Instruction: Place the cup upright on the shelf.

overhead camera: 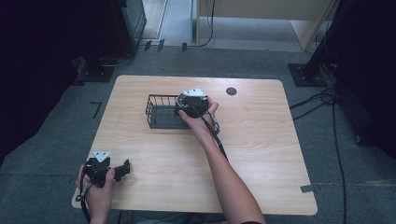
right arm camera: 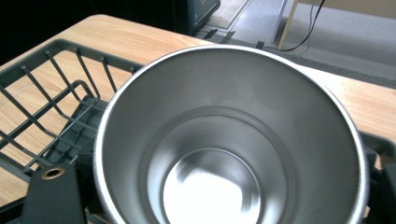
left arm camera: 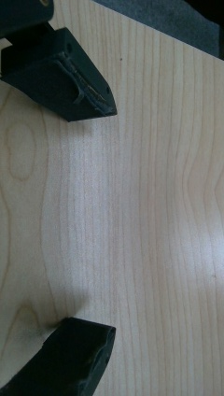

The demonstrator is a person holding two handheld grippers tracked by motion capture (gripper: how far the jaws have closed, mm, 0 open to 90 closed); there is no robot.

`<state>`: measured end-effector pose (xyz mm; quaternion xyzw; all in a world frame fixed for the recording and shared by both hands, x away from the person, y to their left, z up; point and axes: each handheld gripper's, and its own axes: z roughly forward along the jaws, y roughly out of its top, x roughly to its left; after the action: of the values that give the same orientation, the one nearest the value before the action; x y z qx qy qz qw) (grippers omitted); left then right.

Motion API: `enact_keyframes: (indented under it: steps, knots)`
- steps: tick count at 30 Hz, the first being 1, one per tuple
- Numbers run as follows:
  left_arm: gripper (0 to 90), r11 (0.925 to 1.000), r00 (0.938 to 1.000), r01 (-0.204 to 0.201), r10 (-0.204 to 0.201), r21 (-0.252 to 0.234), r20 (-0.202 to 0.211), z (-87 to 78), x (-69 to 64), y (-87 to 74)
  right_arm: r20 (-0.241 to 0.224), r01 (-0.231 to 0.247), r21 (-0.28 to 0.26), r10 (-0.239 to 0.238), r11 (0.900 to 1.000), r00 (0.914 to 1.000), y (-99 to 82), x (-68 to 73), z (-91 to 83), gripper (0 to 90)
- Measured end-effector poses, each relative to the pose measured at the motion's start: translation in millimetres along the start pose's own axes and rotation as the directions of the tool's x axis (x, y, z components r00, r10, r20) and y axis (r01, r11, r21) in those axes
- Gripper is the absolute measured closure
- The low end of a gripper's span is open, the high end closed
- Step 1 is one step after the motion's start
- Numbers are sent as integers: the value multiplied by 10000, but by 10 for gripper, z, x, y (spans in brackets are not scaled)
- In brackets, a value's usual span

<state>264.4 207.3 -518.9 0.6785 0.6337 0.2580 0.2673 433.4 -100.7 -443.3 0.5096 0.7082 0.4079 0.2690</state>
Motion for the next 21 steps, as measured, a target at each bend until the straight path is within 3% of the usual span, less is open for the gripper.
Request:
enact_keyframes:
  steps: [15,21]
  knots:
    - [0,10000,10000,2,-2,-2,-1,0,0,0,86,372,337,-375,9987,9993,-11,6,14,167]
    - [0,10000,10000,0,0,-3,-3,0,0,0,-185,363,487,-354,9982,9992,-2,-10,1,127]
